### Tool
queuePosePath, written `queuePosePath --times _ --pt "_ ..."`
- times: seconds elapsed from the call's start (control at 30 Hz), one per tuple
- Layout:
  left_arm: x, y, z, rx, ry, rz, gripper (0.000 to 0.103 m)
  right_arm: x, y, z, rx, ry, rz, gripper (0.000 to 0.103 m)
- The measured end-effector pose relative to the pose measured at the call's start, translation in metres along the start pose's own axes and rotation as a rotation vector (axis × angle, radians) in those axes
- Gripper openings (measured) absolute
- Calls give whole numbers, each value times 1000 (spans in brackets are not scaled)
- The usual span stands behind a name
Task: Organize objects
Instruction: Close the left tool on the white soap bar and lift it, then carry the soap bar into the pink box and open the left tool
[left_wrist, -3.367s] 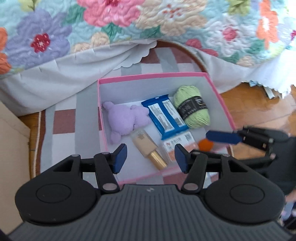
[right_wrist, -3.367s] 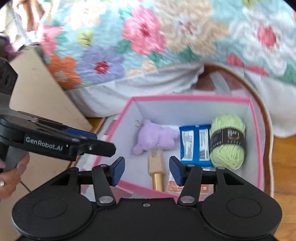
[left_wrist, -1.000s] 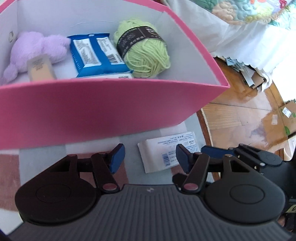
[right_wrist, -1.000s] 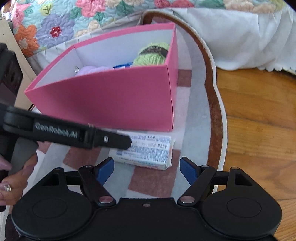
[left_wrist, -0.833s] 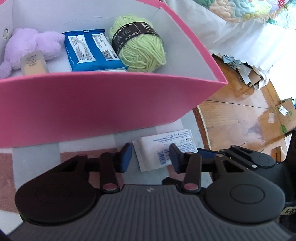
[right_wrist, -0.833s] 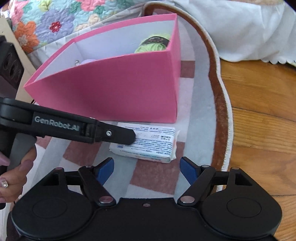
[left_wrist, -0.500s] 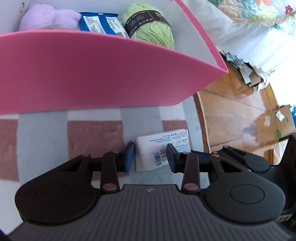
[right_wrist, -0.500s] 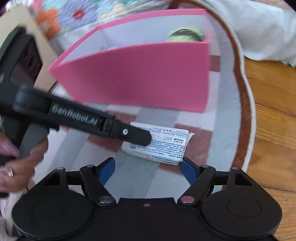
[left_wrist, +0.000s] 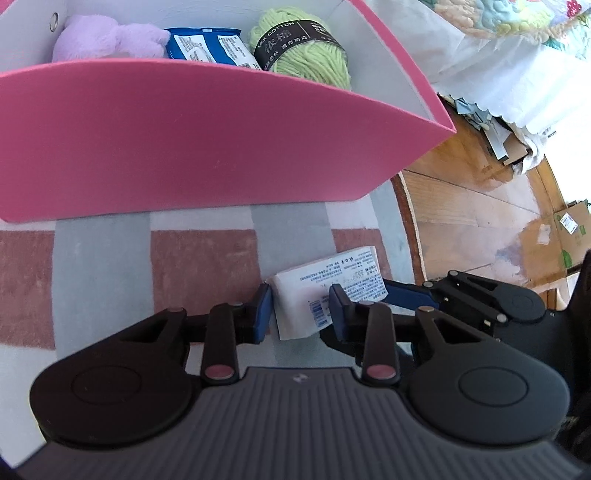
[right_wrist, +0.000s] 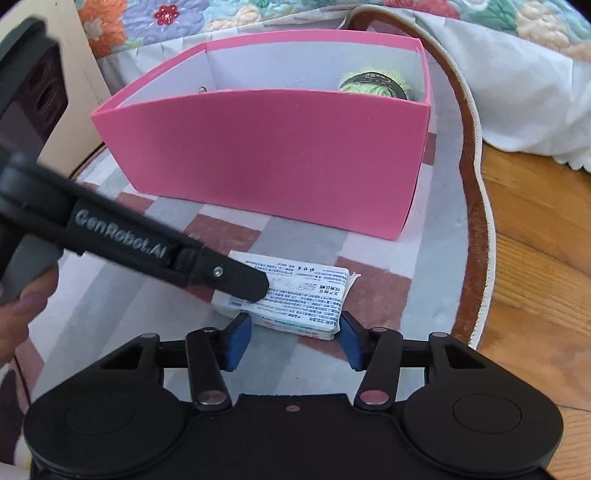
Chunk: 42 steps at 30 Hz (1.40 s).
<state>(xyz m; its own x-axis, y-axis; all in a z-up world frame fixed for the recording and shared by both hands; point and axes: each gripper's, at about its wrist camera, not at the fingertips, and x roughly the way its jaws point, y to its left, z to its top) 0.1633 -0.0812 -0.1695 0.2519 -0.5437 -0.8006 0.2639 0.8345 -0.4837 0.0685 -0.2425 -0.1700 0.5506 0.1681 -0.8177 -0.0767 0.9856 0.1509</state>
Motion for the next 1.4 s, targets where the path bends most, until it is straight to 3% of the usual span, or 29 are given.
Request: queuePosePath --times 0.37,0.67,0.9,1.4 --pt "-67 -5 -14 38 -73 -14 32 -43 29 11 -69 -66 60 56" --pt "-114 -6 -11 69 -54 -5 32 -70 64 24 -92 -88 68 58" --pt "-145 -10 -9 102 -85 -3 33 -88 78 39 -72 -102 90 59" --pt "-203 -38 61 192 -176 37 35 -124 87 111 -121 -215 34 62"
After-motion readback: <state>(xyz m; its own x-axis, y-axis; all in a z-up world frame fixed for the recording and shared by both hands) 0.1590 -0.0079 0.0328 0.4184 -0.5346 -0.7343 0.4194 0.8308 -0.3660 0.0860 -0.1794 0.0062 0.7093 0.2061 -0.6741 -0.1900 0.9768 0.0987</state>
